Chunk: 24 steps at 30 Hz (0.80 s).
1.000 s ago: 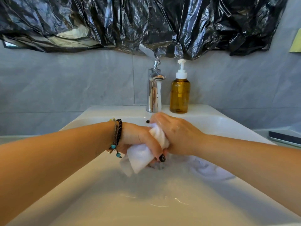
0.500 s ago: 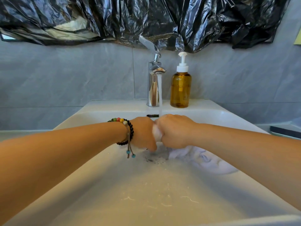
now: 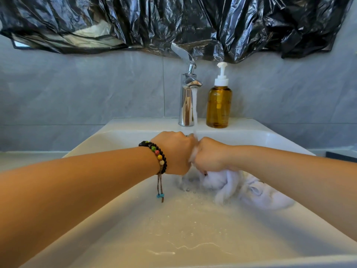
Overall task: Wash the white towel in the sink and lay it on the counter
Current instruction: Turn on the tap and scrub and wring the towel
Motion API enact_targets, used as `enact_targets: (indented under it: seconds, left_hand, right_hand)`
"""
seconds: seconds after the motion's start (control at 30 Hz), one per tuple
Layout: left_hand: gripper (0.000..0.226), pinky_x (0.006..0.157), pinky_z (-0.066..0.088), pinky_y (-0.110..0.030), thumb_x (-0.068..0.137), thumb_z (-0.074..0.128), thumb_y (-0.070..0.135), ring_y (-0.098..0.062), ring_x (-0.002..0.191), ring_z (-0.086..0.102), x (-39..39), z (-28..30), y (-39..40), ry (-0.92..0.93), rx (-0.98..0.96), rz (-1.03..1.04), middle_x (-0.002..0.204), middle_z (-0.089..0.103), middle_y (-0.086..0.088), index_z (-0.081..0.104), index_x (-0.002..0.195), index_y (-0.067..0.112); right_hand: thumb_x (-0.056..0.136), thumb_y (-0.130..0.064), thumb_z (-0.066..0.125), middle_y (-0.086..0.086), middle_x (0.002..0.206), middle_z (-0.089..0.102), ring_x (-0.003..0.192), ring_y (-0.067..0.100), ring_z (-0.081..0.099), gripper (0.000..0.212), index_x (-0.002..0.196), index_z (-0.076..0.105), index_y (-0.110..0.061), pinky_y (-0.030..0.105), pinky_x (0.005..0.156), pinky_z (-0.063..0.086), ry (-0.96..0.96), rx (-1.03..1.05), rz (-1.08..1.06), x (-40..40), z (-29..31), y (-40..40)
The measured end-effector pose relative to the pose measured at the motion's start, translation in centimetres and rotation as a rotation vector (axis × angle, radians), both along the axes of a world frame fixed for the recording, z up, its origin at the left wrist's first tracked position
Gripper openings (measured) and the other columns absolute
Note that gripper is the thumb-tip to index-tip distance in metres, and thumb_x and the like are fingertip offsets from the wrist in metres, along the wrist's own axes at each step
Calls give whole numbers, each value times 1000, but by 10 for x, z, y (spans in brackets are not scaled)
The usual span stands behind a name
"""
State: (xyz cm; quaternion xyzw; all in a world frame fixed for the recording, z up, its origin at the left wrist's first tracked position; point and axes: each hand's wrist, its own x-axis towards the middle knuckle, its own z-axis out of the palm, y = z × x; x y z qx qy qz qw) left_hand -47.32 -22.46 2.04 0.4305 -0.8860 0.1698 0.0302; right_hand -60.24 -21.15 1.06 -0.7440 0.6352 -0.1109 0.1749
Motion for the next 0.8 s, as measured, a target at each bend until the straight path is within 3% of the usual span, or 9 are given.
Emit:
enact_targets:
  seconds: [0.07,0.17,0.27,0.37,0.5,0.57,0.63,0.73,0.8]
  left_hand:
    - [49,63,44,-29,85,59,32,-18,72,51,5,5,-1,44,-20,-2,74,46,6,41,129,19]
    - [36,62,43,-29,82,61,33,-19,74,52,18,16,0,192,30,54,82,52,3,46,112,20]
    - [22,54,35,-27,80,64,34,-19,74,53,40,29,4,392,68,110,80,54,4,45,88,25]
    - [29,53,34,-26,77,69,36,-17,74,55,64,35,9,486,106,178,79,57,7,41,75,28]
    - [33,59,40,-26,71,74,39,-15,75,56,91,30,14,448,211,275,81,59,5,43,72,27]
    - [31,58,40,-25,73,72,35,-13,74,55,98,25,17,404,260,292,82,57,5,42,73,28]
    - [27,59,40,-23,75,73,36,-11,76,54,99,21,20,384,339,301,85,57,7,47,79,29]
    - [33,67,44,-23,76,75,42,-15,87,57,92,19,21,350,432,329,94,60,5,57,97,23]
    - [39,66,44,-22,73,76,48,-15,87,58,86,21,21,336,462,358,91,60,6,58,96,22]
  right_hand:
    - [82,-3,61,5,79,61,71,17,57,9,88,63,-10,25,62,49,-86,-81,-38,0,0,3]
    - [78,-16,70,2,94,60,85,20,56,32,108,58,-12,31,70,47,-116,-184,-35,-3,1,7]
    - [75,-30,75,0,96,62,84,17,57,42,110,56,-19,30,74,50,-56,-165,-12,-10,-4,15]
    - [80,-27,70,-1,99,64,88,18,60,36,112,58,-18,30,78,52,-52,-181,-32,-9,-12,16]
    - [88,-21,66,5,103,60,95,21,57,10,94,58,-22,24,74,49,-87,-146,-27,0,4,8]
    - [87,-32,70,5,96,59,91,21,57,21,91,57,-16,28,77,49,-44,-135,-74,3,15,1]
    - [79,-45,74,-1,80,54,76,17,54,37,77,51,-16,25,61,42,-16,-198,-179,6,24,-4]
    - [78,-49,70,2,88,60,82,23,61,39,88,56,-13,28,62,43,-62,-273,-294,15,31,-11]
    - [80,-43,67,4,92,61,84,25,62,38,98,61,-10,27,62,44,-172,-303,-347,22,33,-12]
